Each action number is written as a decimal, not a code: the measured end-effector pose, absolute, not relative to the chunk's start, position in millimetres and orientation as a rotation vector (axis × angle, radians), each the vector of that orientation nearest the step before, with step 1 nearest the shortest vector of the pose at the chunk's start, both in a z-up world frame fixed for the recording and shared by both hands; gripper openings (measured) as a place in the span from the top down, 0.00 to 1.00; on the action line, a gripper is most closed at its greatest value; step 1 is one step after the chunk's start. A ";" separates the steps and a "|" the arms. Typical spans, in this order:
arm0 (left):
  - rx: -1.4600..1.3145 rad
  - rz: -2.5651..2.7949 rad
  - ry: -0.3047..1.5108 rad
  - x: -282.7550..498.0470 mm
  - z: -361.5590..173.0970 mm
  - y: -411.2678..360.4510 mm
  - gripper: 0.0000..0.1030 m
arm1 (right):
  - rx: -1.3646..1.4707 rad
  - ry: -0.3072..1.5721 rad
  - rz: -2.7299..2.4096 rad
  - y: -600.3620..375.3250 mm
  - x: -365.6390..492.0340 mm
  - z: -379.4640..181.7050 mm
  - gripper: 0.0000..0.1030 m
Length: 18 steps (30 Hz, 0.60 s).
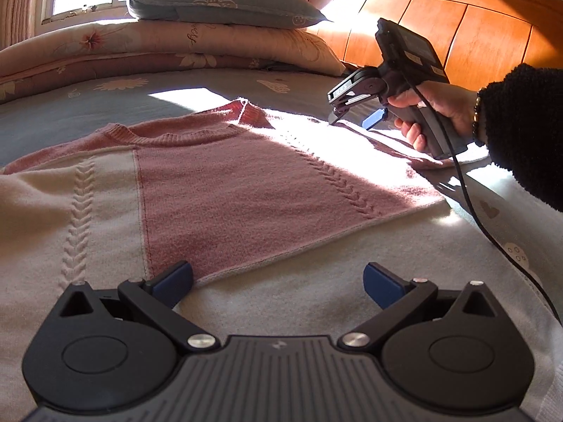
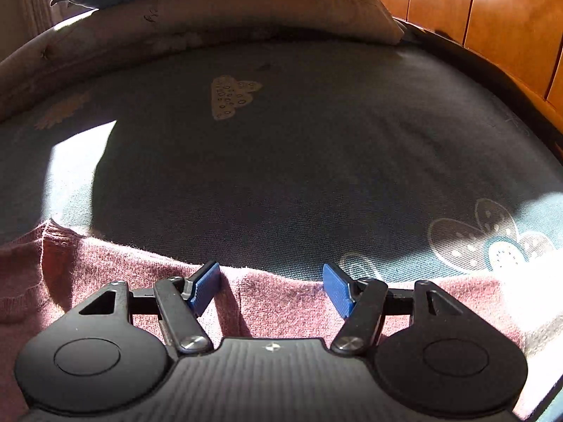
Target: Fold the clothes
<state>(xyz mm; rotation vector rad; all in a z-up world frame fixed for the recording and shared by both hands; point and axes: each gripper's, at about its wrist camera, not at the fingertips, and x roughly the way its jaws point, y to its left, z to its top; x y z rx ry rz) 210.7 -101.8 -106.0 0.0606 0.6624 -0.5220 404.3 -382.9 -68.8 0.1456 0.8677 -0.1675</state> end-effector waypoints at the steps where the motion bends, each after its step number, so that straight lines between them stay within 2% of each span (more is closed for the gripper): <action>1: 0.073 -0.520 0.662 209.9 -106.3 -103.2 0.01 | 0.144 0.875 -0.153 -378.9 402.6 -65.6 0.33; 11: 0.103 -0.511 0.663 208.5 -107.0 -106.8 0.01 | 0.125 0.942 -0.012 -338.3 386.6 -36.9 0.31; 15: 0.089 -0.517 0.663 209.0 -107.2 -104.9 0.01 | 0.065 0.957 -0.035 -320.1 399.5 -64.2 0.31; 18: 0.078 -0.522 0.664 209.9 -107.6 -103.7 0.01 | 0.049 0.923 -0.057 -315.0 415.7 -73.4 0.22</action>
